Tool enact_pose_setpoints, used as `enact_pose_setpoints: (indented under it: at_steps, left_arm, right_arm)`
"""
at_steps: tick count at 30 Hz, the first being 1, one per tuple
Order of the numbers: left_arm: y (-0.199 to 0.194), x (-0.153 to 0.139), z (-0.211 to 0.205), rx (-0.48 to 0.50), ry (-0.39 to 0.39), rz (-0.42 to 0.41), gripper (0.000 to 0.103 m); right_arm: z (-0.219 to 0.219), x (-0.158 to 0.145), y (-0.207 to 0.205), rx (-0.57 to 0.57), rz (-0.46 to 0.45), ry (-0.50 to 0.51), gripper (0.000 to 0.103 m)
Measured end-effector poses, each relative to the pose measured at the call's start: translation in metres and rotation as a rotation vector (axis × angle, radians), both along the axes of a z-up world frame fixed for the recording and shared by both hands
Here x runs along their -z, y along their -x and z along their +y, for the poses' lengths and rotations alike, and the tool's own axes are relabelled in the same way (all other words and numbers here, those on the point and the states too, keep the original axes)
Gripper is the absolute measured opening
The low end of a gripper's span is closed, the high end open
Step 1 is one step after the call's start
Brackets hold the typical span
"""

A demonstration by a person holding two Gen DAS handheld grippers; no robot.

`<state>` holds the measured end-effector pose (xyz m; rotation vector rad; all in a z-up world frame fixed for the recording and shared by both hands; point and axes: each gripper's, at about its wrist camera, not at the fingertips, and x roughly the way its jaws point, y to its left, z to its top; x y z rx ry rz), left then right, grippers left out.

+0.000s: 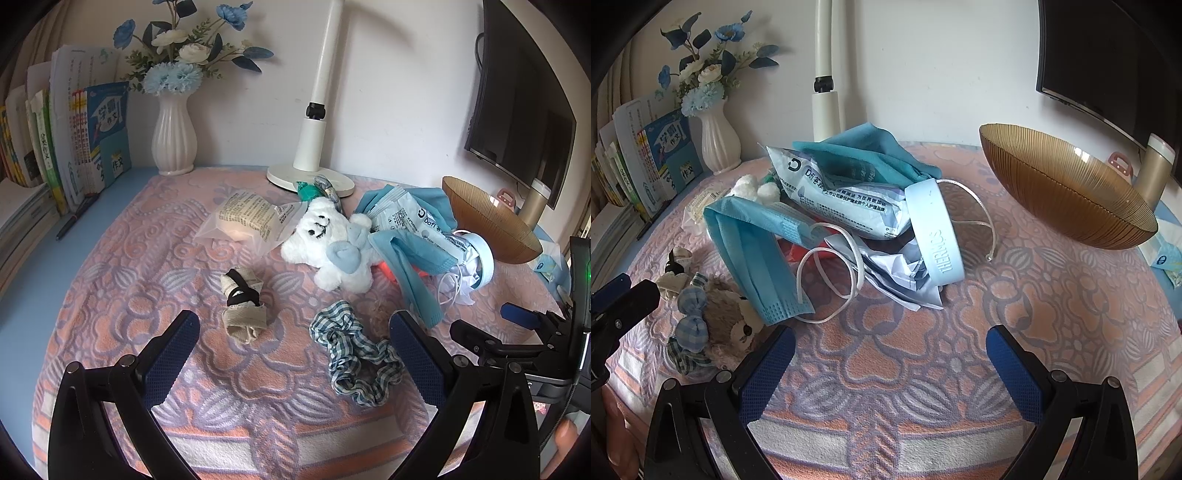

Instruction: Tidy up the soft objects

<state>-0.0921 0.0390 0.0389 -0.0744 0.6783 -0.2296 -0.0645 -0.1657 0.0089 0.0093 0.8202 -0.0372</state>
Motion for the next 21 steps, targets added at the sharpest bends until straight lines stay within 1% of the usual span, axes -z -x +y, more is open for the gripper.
enact_pose_setpoints:
  at_steps: [21]
  left_arm:
    - [0.0019,0.0022,-0.0016,0.005,-0.010,-0.001,0.102]
  right_arm:
    - [0.0009,0.0014,-0.0004,-0.006,0.003,0.004,0.103]
